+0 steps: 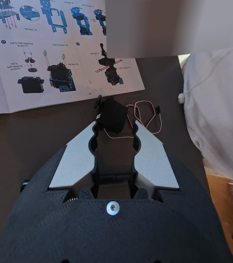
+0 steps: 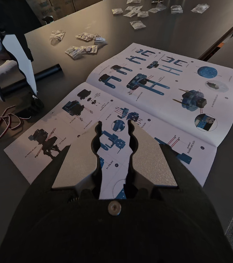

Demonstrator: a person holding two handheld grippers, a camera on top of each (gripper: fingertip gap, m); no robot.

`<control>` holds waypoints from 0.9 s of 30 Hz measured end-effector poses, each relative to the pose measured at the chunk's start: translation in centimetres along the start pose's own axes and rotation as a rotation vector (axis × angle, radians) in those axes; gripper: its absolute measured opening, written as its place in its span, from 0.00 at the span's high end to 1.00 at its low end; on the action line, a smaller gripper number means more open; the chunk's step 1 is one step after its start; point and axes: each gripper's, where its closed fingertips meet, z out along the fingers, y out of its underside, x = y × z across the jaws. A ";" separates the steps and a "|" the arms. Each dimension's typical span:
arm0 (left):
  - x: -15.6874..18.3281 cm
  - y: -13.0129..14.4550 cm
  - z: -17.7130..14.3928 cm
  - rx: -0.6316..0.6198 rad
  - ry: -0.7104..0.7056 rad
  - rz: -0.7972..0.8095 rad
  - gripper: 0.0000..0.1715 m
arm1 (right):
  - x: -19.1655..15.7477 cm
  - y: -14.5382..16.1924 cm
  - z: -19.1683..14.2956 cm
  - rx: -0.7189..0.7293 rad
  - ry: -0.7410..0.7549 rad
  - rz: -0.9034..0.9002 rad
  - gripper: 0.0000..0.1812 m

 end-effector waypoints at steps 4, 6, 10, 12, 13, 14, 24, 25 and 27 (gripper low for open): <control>0.5 -0.7 -0.7 0.064 0.042 -0.051 0.76 | 0.3 -0.4 -0.2 0.027 -0.013 0.051 0.81; 0.5 -1.4 -1.3 0.119 0.050 -0.078 0.77 | 0.5 -1.0 -0.5 0.064 -0.021 0.081 0.82; -0.2 -2.2 -2.9 0.211 0.003 -0.128 0.79 | 1.0 -2.0 -1.0 0.134 -0.036 0.136 0.84; -0.5 -2.5 -3.5 0.249 -0.026 -0.142 0.79 | 1.4 -2.1 -1.1 0.146 -0.024 0.143 0.85; -0.5 -2.5 -3.7 0.265 -0.035 -0.148 0.79 | 1.5 -2.0 -1.1 0.147 -0.016 0.141 0.85; -0.6 -2.5 -3.9 0.275 -0.051 -0.156 0.79 | 1.6 -2.1 -1.0 0.148 -0.010 0.137 0.85; 0.4 -2.2 -6.2 0.421 -0.209 -0.291 0.79 | 2.0 -2.6 -0.4 0.132 0.043 0.090 0.84; 1.1 -2.5 -6.5 0.461 -0.209 -0.315 0.79 | 2.1 -2.7 -0.3 0.119 0.057 0.085 0.84; 2.2 -2.2 -6.9 0.503 -0.251 -0.359 0.79 | 2.2 -3.4 -0.2 0.125 0.091 0.064 0.86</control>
